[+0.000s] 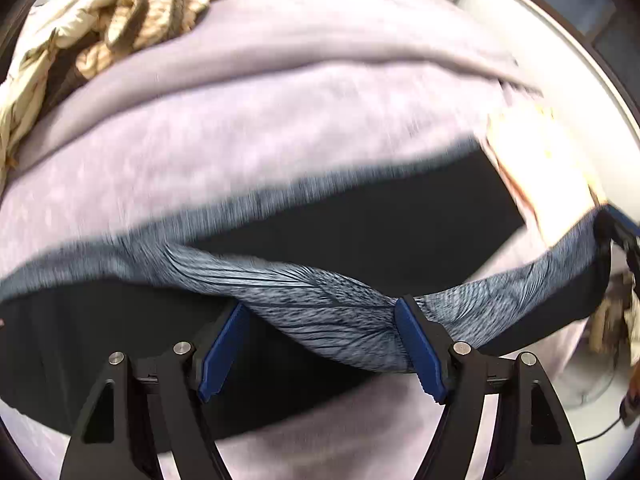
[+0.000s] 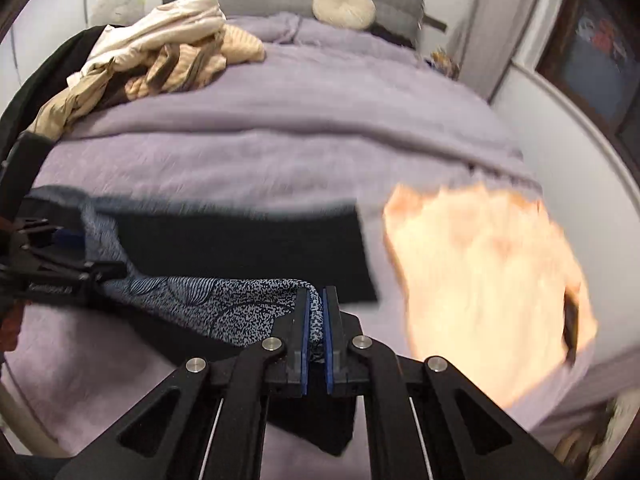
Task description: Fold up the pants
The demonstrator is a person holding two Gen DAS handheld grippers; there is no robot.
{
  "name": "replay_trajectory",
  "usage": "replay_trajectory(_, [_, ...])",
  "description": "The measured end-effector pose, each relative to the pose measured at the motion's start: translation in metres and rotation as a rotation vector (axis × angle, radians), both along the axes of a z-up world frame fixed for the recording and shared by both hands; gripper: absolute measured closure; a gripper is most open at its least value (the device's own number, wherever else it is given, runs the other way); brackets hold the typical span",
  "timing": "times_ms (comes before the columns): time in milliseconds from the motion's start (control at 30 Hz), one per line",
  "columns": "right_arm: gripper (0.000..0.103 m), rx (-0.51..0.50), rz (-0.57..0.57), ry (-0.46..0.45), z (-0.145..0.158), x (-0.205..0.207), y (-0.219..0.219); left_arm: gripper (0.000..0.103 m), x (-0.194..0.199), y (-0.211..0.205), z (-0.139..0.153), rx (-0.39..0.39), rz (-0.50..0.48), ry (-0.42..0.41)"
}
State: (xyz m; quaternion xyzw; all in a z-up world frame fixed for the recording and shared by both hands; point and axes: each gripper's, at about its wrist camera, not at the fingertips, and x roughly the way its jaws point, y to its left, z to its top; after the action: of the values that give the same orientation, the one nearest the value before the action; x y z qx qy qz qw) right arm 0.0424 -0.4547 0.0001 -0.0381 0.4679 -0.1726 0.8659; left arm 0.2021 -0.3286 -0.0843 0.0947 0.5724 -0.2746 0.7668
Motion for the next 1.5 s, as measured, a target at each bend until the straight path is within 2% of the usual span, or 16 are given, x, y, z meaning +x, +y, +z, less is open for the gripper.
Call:
replay_trajectory(67, [0.097, -0.015, 0.031, -0.009, 0.01, 0.029, -0.016, 0.027, 0.017, -0.007, 0.007, 0.006, 0.031, -0.033])
replay_trajectory(167, [0.097, 0.054, 0.025, 0.017, 0.003, 0.081, -0.061, 0.027, 0.042, -0.011, 0.016, 0.011, 0.107, -0.076])
replay_trajectory(267, [0.096, 0.181, 0.007, 0.085, -0.033, 0.108, -0.096, 0.027, 0.052, 0.0, 0.014, 0.028, 0.172, -0.091])
replay_trajectory(333, [0.095, 0.267, -0.007, 0.19, -0.067, 0.124, -0.117, 0.027, 0.053, 0.01, 0.002, 0.072, 0.2, -0.078])
replay_trajectory(400, [0.088, 0.297, -0.062, 0.218, -0.084, 0.125, -0.132, 0.027, 0.049, 0.018, -0.013, 0.121, 0.216, -0.058])
replay_trajectory(533, [0.067, 0.442, -0.166, 0.119, -0.076, 0.088, -0.155, 0.027, 0.036, 0.034, -0.042, 0.186, 0.247, 0.0])
replay_trajectory(633, [0.065, 0.542, -0.179, 0.121, -0.083, 0.057, -0.153, 0.027, 0.031, 0.034, -0.056, 0.21, 0.249, 0.028])
replay_trajectory(733, [0.065, 0.487, -0.189, 0.142, -0.097, 0.053, -0.152, 0.027, 0.031, 0.026, -0.06, 0.214, 0.24, 0.019])
replay_trajectory(867, [0.064, 0.573, -0.192, 0.121, -0.113, 0.082, -0.167, 0.027, 0.035, 0.018, -0.062, 0.207, 0.244, 0.004])
replay_trajectory(933, [0.082, 0.622, -0.182, 0.184, -0.125, 0.099, -0.166, 0.027, 0.035, 0.018, -0.061, 0.202, 0.261, 0.015])
replay_trajectory(1067, [0.086, 0.541, -0.053, 0.111, -0.097, 0.104, -0.147, 0.027, 0.035, 0.019, -0.053, 0.178, 0.281, -0.023])
replay_trajectory(1233, [0.086, 0.552, -0.121, 0.112, -0.112, 0.122, -0.166, 0.027, 0.06, 0.012, -0.079, 0.243, 0.332, -0.056])
replay_trajectory(1300, [0.08, 0.521, -0.123, 0.18, -0.132, 0.128, -0.166, 0.017, 0.07, 0.014, -0.086, 0.261, 0.352, -0.051])
replay_trajectory(1333, [0.066, 0.502, -0.127, 0.192, -0.135, 0.127, -0.165, 0.018, 0.072, 0.018, -0.084, 0.252, 0.351, -0.038])
replay_trajectory(1400, [0.051, 0.461, -0.178, 0.172, -0.125, 0.119, -0.165, 0.018, 0.07, 0.027, -0.072, 0.246, 0.339, -0.045])
replay_trajectory(1500, [0.051, 0.464, -0.209, 0.082, -0.097, 0.098, -0.164, 0.018, 0.075, 0.044, -0.059, 0.248, 0.336, -0.083])
